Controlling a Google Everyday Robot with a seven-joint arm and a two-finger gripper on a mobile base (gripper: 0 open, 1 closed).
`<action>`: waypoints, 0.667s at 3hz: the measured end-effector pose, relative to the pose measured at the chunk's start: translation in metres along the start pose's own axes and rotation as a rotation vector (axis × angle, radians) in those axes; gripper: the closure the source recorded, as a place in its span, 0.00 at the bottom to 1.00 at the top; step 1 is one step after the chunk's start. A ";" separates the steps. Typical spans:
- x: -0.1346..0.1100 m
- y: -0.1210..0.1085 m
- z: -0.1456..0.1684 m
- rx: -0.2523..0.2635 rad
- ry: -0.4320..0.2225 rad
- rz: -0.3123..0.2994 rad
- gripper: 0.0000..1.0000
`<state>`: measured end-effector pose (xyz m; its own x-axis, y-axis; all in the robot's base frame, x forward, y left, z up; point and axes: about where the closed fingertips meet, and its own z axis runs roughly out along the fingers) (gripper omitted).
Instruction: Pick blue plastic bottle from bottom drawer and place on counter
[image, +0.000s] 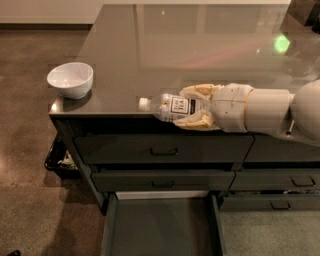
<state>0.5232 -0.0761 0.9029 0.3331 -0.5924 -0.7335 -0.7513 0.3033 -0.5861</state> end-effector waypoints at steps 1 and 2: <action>0.000 0.000 0.000 0.000 0.000 0.000 1.00; -0.015 -0.003 -0.008 0.042 0.001 -0.073 1.00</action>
Offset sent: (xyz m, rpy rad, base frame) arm -0.0201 0.0024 0.0412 -0.0729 -0.2088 -0.0250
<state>0.5156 -0.0734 0.9184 0.3859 -0.6149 -0.6877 -0.7001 0.2903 -0.6524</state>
